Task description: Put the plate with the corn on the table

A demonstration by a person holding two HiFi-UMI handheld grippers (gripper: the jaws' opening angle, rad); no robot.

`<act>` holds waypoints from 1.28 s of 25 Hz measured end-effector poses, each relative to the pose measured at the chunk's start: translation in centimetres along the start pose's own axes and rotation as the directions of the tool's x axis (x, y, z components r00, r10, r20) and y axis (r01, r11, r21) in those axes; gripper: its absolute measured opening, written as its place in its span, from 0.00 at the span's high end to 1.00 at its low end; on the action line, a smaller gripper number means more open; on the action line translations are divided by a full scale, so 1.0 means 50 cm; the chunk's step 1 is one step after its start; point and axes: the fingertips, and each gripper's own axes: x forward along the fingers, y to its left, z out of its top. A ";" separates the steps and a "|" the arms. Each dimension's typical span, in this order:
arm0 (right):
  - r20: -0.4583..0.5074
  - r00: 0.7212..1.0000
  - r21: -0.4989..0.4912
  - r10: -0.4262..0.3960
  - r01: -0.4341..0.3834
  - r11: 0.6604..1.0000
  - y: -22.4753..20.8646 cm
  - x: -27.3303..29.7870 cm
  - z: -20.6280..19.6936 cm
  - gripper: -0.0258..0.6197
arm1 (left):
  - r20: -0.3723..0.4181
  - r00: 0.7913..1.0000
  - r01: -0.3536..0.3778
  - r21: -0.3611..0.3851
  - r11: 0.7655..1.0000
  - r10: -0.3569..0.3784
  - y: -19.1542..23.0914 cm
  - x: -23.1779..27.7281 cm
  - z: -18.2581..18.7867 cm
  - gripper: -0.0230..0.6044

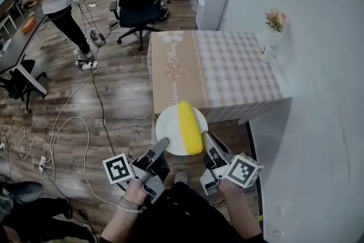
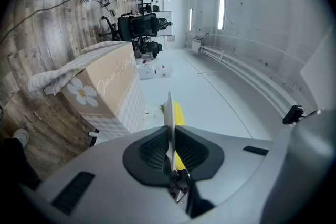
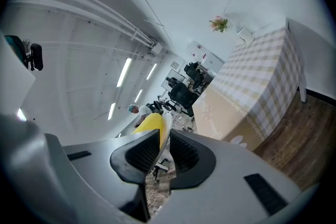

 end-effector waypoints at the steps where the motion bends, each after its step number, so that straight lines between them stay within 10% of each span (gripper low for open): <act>1: -0.004 1.000 -0.002 0.004 -0.004 1.000 -0.005 0.003 0.009 0.82 | 0.006 1.000 0.001 0.000 1.000 -0.001 0.001 0.010 0.001 0.90; 32: -0.084 0.996 -0.005 0.020 -0.021 1.000 -0.117 0.082 0.094 0.82 | 0.067 0.997 -0.031 0.032 0.999 0.029 0.041 0.136 0.045 0.90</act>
